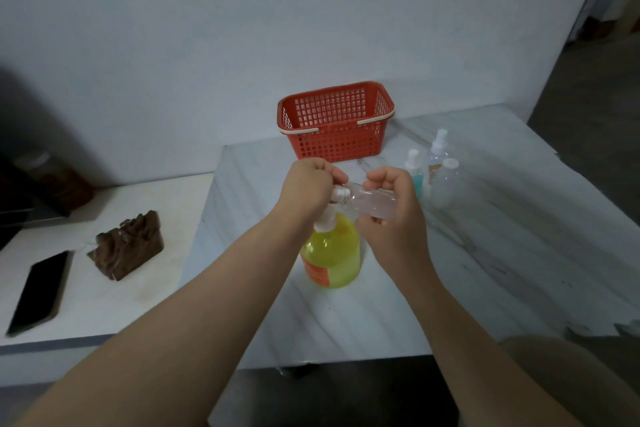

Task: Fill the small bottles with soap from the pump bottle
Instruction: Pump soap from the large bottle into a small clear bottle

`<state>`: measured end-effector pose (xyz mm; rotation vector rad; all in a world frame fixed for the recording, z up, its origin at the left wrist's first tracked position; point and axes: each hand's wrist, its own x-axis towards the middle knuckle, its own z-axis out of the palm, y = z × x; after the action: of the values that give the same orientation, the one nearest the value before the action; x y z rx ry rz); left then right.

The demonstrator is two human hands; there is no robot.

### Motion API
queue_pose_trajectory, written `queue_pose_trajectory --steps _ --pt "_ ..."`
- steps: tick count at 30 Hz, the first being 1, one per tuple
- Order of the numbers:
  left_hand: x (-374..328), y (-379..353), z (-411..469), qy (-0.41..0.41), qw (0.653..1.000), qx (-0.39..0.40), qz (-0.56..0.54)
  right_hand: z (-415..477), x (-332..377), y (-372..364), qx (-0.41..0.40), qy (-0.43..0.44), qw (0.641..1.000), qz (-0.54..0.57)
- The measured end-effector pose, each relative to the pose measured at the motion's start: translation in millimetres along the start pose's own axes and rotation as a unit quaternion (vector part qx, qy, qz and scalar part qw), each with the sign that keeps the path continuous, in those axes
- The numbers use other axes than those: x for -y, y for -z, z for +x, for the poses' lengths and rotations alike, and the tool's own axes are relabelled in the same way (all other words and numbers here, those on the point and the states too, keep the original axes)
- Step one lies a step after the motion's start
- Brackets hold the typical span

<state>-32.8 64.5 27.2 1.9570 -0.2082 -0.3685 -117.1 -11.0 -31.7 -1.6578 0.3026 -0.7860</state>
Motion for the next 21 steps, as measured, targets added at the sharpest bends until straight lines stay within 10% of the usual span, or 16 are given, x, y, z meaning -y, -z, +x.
queue_pose_trajectory --steps 21 --pt "16.1 -4.2 4.5 -0.008 1.0 0.001 0.01 3.0 -6.0 0.0 0.007 0.009 0.999 -0.039"
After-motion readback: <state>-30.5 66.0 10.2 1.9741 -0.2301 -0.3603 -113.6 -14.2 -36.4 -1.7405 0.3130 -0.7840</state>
